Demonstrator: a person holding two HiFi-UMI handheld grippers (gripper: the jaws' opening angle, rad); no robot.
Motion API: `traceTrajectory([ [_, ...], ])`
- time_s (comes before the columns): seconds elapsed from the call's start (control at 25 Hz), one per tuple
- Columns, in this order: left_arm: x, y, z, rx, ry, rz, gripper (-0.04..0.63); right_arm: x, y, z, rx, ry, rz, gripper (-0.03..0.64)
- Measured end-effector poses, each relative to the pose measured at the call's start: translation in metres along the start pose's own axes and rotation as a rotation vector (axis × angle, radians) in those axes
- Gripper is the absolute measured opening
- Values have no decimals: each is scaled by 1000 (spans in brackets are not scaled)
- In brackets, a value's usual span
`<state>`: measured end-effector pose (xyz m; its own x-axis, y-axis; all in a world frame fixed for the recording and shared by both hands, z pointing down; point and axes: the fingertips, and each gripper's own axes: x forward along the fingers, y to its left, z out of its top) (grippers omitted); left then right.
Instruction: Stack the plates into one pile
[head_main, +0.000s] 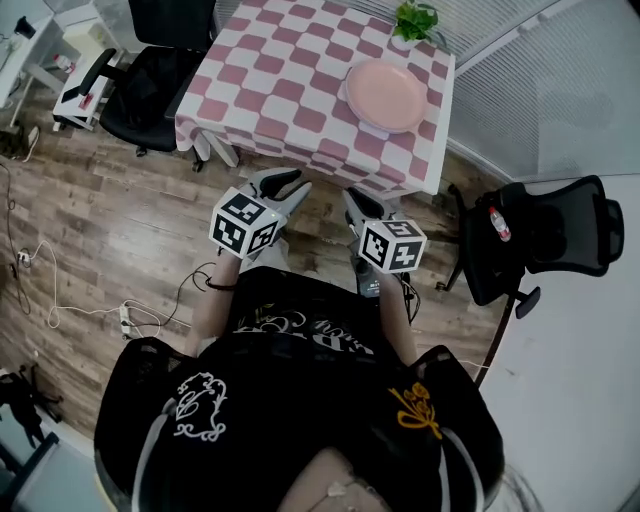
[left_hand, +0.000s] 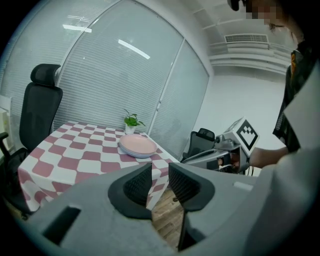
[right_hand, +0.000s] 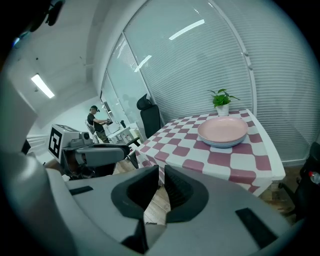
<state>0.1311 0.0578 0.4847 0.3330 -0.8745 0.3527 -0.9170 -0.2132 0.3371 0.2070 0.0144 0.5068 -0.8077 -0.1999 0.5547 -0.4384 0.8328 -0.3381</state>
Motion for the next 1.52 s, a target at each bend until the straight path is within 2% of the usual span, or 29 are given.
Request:
traceTrajectory([
  [0.32, 11, -92, -37, 16, 44, -11, 115, -66, -15, -46, 12, -9, 36, 35],
  [0.64, -1, -149, -67, 33, 57, 17, 115, -110, -5, -86, -27, -3, 81, 29],
  [0.96, -13, -185, -88, 57, 65, 24, 115, -139, 3, -111, -40, -12, 91, 27],
  [1.52, -29, -211, -103, 59, 47, 61, 115, -161, 13, -134, -66, 0, 117, 26],
])
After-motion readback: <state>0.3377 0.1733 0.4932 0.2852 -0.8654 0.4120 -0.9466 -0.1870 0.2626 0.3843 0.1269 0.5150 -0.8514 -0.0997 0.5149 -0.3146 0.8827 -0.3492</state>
